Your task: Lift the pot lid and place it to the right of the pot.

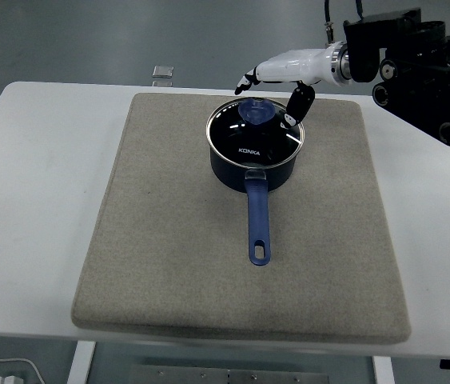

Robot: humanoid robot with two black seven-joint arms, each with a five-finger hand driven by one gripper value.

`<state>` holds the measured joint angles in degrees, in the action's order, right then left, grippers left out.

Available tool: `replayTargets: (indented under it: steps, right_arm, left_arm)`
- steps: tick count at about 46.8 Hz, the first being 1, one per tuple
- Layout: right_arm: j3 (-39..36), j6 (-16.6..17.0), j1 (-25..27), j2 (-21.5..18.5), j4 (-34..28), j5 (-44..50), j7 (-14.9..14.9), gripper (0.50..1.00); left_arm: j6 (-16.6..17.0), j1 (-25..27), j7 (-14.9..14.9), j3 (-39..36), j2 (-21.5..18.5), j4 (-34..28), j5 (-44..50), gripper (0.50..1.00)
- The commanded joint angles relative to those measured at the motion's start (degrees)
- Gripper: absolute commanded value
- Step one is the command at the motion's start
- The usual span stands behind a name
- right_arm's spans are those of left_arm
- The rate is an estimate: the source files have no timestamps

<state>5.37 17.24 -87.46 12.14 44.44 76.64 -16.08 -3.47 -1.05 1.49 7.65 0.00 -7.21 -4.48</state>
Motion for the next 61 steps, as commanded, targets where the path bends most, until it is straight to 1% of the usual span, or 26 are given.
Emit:
replayTargets:
  steps: [1,10,22,35,47,61]
  right_arm:
    - [0.0,0.1,0.0,0.0,0.0,0.0,0.0,0.915]
    - [0.1,0.2,-0.1,-0.8,0.0,0.1,0.0,0.913]
    - [1.4,0.1,-0.3,-0.8,-0.1,0.9,0.0,0.909]
    - [1.8,0.8,-0.5,-0.8,-0.1,0.9,-0.1,0.870]
    - [1.8,2.7,-1.7,-0.8,-0.1,0.8,-0.2,0.868]
    - [1.4,2.4,-2.5,-2.1,-0.1,0.6,-0.4,0.868]
  left_arm:
    - [0.0,0.0,0.0,0.0,0.0,0.0,0.1,1.000]
    - [0.0,0.0,0.0,0.0,0.0,0.0,0.0,1.000]
    - [0.0,0.0,0.0,0.0,0.0,0.0,0.0,1.000]
    - [0.0,0.0,0.0,0.0,0.0,0.0,0.0,1.000]
    - [0.0,0.0,0.0,0.0,0.0,0.0,0.0,1.000]
    - [0.0,0.0,0.0,0.0,0.0,0.0,0.1,1.000]
